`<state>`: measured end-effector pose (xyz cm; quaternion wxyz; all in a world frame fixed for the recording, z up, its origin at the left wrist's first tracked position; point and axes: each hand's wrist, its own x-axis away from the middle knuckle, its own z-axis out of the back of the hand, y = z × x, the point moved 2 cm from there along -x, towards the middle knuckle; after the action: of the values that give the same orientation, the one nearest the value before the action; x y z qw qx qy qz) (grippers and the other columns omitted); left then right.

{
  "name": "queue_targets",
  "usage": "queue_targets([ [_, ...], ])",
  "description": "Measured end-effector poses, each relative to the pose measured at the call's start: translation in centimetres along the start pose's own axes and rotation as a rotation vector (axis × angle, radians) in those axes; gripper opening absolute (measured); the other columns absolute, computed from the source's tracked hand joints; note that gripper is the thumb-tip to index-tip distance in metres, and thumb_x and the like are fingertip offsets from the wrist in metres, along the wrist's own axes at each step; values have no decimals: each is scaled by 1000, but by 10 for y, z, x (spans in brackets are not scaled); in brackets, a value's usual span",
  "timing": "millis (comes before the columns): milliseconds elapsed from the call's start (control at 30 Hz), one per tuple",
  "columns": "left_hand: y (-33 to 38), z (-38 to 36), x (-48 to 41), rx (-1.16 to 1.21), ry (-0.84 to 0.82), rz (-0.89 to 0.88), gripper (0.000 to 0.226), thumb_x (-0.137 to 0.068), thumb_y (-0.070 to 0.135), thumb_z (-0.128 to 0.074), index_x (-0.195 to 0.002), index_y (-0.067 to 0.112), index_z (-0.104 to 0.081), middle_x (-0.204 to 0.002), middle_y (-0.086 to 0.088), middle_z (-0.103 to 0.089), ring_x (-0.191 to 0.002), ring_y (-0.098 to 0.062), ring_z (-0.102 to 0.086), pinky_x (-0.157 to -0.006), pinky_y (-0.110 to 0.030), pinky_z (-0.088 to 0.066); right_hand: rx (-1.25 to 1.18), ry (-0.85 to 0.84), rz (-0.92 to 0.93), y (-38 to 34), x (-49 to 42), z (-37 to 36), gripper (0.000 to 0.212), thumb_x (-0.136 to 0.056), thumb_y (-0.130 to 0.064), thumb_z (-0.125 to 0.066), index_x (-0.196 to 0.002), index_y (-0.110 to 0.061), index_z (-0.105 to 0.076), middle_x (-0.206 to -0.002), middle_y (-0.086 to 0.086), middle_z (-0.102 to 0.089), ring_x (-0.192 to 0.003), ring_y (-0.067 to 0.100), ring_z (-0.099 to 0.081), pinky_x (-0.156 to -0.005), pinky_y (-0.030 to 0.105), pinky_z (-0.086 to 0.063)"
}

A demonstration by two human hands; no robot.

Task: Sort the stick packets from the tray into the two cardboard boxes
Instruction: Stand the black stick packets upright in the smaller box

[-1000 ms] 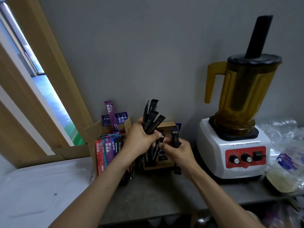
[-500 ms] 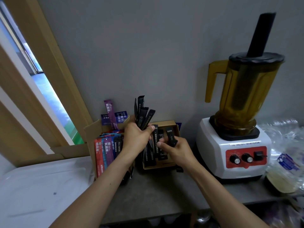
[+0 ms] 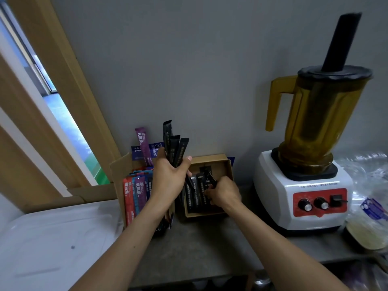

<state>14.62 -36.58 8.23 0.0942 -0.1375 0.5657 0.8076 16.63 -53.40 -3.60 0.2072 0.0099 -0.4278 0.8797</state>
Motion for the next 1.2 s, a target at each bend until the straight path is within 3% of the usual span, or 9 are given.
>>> queue_targets([
  [233, 0, -5, 4, -32, -31, -11, 22, -95, 23, -72, -111, 13, -62, -71, -2, -73, -64, -5, -70, -61, -6, -47, -33, -28, 23, -3, 10, 4, 20, -88, -35, -78, -97, -20, -68, -87, -2, -74, -75, 13, -73, -67, 32, -61],
  [367, 3, -8, 0, -17, -71, 0, 25, -89, 16, -78, -111, 15, -66, -97, 6, -75, -60, -9, -72, -58, -13, -53, -363, -233, 197, -17, 34, 26, 14, -89, -25, -77, -84, -15, -69, -75, -3, -70, -65, 10, -64, -57, 24, -51],
  [467, 5, -11, -2, -28, -164, 24, 18, -86, 16, -81, -102, 15, -72, -91, 6, -76, -65, -4, -71, -61, -14, -53, -537, -483, 259, -22, 57, 37, 9, -89, -17, -75, -83, -18, -68, -73, 5, -62, -55, 14, -51, -53, 27, -41],
  [600, 6, -16, -3, -117, -247, 59, 16, -89, 23, -79, -102, 15, -74, -78, 6, -70, -66, 4, -67, -61, -10, -49, -560, -546, 281, -21, 65, 43, 12, -87, -15, -75, -80, -21, -67, -81, 11, -63, -56, 13, -47, -57, 28, -39],
  [700, 6, -18, -6, -131, -208, 45, 28, -83, 23, -84, -104, 22, -65, -88, 6, -73, -73, -1, -72, -76, -30, -61, -570, -589, 307, -19, 71, 45, 17, -87, -16, -76, -75, -23, -66, -75, 10, -61, -57, 14, -47, -65, 32, -43],
  [867, 10, -23, -6, -214, -267, 63, 33, -86, 23, -81, -107, 27, -56, -90, 3, -74, -70, -11, -74, -79, -43, -63, -582, -569, 347, -12, 71, 44, 8, -92, -20, -76, -89, -15, -71, -79, 11, -62, -59, 13, -55, -54, 23, -44],
  [967, 15, -18, -13, -254, -172, 32, 37, -86, 23, -81, -109, 30, -53, -96, 8, -69, -87, -17, -73, -83, -42, -62, -685, -524, 268, -1, 70, 44, 28, -97, -31, -69, -107, -5, -72, -91, 13, -74, -73, 22, -70, -64, 29, -58],
  [1100, 14, -17, -18, -322, -197, 28, 39, -85, 21, -82, -111, 28, -54, -97, 8, -68, -89, -19, -72, -81, -40, -62, -375, -255, 317, 11, 64, 52, 33, -99, -47, -60, -108, -18, -73, -86, 0, -76, -79, 13, -75, -70, 34, -60],
  [1200, 6, -24, -17, -348, -270, 62, 39, -84, 21, -82, -110, 28, -54, -92, 4, -72, -76, -16, -74, -78, -43, -64, -313, -158, 443, 7, 58, 53, 25, -97, -38, -67, -116, -23, -75, -103, -7, -75, -92, 4, -72, -78, 27, -62],
])
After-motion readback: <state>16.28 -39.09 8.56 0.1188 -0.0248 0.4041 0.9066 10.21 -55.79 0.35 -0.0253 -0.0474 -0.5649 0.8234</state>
